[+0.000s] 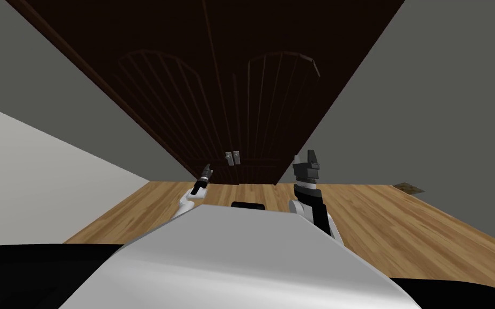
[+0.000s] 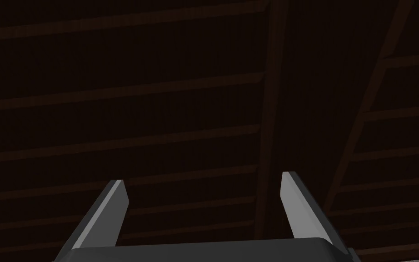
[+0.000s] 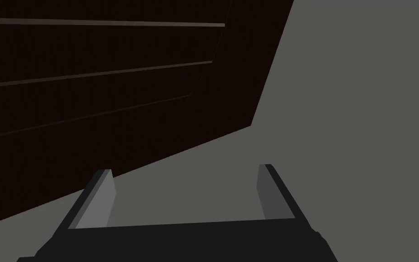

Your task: Pull the door open

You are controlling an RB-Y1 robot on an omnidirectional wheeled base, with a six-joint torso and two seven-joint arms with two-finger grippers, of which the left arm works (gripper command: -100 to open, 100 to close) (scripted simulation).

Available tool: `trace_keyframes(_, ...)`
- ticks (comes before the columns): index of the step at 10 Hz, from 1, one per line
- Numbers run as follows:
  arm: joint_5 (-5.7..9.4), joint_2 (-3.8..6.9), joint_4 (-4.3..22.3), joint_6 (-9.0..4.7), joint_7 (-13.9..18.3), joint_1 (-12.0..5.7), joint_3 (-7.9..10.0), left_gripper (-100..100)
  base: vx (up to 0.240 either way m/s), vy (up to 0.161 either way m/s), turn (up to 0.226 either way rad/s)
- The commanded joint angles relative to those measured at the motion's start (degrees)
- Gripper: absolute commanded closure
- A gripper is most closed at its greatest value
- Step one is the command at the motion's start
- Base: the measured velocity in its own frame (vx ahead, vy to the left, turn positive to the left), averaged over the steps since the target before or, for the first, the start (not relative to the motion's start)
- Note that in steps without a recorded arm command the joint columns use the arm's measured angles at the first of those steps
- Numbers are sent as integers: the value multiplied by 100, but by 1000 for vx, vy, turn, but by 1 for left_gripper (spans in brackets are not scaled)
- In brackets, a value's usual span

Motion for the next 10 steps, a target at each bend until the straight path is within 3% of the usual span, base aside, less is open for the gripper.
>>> trace_keyframes(1,4,-3,96,-29,-28,-47,42,-100,170,90,-35)
trace_keyframes(3,-9,-64,91,-43,-46,-145,-12,-100,203,13,-91)
trace_keyframes(6,-47,-217,7,-82,-58,-365,-212,-100,223,-122,-171)
trace_keyframes(7,-44,-207,-20,-17,-72,-325,-155,-100,109,-61,-41)
trace_keyframes(8,-44,-207,-20,-17,-72,-325,-155,100,-14,3,41)
trace_keyframes(10,-44,-207,-20,-17,-72,-325,-155,100,-35,20,-19)
